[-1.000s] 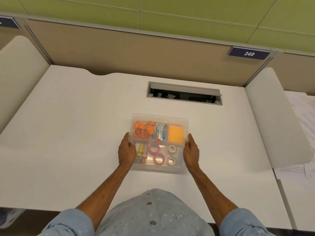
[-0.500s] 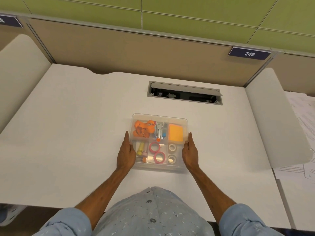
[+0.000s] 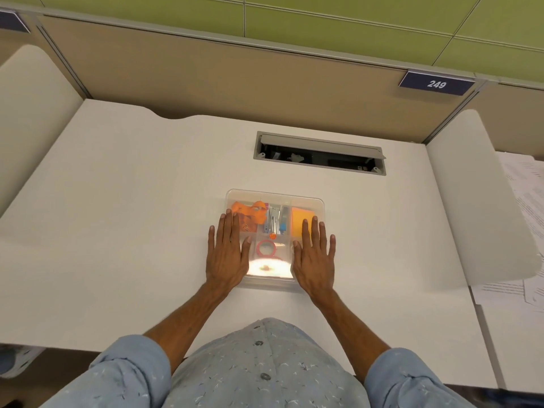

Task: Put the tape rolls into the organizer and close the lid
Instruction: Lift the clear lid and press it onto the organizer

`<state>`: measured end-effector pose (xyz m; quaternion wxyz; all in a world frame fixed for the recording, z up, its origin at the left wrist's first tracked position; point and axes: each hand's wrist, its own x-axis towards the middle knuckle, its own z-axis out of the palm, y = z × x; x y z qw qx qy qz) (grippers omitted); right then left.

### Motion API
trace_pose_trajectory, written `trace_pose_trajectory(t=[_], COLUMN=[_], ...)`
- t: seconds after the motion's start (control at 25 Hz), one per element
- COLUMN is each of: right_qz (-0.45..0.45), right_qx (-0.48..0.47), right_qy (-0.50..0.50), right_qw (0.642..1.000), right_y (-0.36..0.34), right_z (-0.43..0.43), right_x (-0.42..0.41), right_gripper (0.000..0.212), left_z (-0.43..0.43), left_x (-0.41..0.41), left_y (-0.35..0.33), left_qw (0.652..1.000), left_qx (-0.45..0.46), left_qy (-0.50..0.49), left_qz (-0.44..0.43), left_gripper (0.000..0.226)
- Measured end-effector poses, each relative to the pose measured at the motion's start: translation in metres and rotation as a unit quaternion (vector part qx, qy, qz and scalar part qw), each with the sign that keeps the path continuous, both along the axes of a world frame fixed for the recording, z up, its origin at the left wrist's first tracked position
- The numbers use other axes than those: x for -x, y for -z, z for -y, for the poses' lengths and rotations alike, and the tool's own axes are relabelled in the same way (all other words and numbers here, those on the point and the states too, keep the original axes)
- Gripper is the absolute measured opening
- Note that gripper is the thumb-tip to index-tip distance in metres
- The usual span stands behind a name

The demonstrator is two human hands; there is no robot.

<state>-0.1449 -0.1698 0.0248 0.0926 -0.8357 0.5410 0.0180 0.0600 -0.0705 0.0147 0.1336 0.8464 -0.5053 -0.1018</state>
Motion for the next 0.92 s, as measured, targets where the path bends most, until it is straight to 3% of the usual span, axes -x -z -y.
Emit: trace_pose_trajectory(t=[0.32,0.68,0.92], right_qz=[0.029,0.064,0.091], right_qx=[-0.037,-0.064,-0.050], right_qy=[0.018,0.016,0.049], right_qw=[0.999,0.996,0.993], right_y=[0.006,-0.005,-0.017], right_z=[0.006,0.005,0.018], right_x=[-0.005,-0.003,-0.002], right_gripper=[0.079,0.077,0.068], left_z=[0.006,0.003,0.001], left_x=[0.000,-0.001,0.001], left_y=[0.005,-0.002,-0.010], left_qw=[0.999,1.000,1.000], left_qx=[-0.031,-0.009,-0.018], left_qy=[-0.002,0.010,0.023], left_qz=[-0.019,-0.022,-0.006], left_gripper=[0.080,0.101,0.098])
